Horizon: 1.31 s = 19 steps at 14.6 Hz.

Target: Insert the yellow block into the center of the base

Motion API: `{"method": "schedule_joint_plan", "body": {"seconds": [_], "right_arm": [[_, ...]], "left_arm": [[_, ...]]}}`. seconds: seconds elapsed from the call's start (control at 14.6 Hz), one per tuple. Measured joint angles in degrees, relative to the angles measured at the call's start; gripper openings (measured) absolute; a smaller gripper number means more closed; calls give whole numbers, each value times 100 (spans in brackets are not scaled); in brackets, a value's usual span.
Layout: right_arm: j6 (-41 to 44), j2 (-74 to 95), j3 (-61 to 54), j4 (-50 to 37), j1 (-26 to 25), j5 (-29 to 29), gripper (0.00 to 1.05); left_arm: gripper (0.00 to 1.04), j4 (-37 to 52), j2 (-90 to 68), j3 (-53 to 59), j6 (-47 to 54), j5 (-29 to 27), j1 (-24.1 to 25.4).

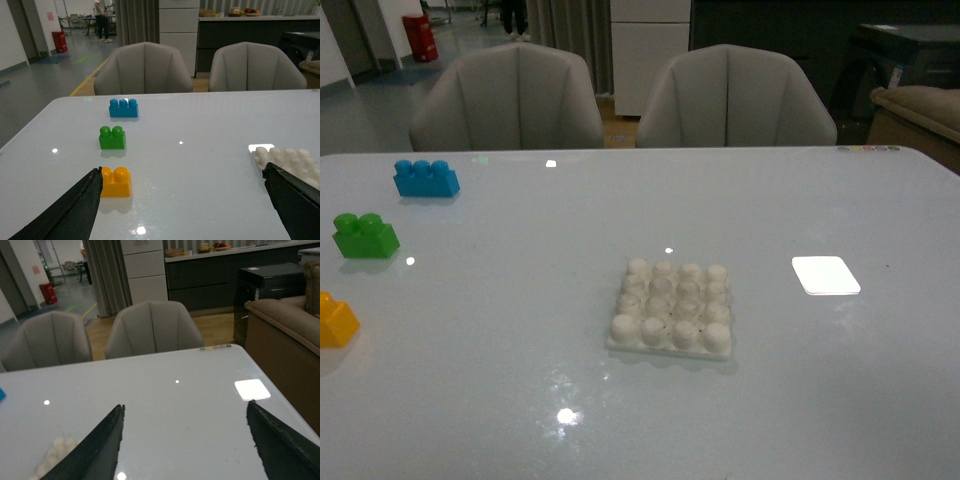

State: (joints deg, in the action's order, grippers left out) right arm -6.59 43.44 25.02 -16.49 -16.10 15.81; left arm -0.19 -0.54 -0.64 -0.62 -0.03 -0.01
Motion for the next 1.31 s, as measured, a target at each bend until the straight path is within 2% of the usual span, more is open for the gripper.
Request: {"method": "schedule_joint_plan", "body": {"seconds": [0.14, 0.27, 0.41, 0.48, 0.55, 0.62, 0.69, 1.31], "right_arm": [[426, -1528, -907, 802, -162, 129, 54], [562, -2691, -1716, 802, 376, -299, 29], [605, -2916, -1862, 844, 678, -640, 5], [627, -3045, -1945, 887, 807, -763, 2], [627, -3145, -2009, 964, 1056, -1126, 2], [629, -3383, -2057, 1231, 1598, -1480, 2], [643, -3958, -2166, 1740, 1641, -1545, 2], [645, -4319, -2441, 1666, 1609, -1585, 2]], "left_arm": [[98, 0, 0, 0, 0, 0, 0], [98, 0, 0, 0, 0, 0, 0], [98, 0, 0, 0, 0, 0, 0], [98, 0, 0, 0, 0, 0, 0], [98, 0, 0, 0, 0, 2, 0], [98, 0, 0, 0, 0, 4, 0], [98, 2, 0, 0, 0, -7, 0], [98, 0, 0, 0, 0, 0, 0]]}}
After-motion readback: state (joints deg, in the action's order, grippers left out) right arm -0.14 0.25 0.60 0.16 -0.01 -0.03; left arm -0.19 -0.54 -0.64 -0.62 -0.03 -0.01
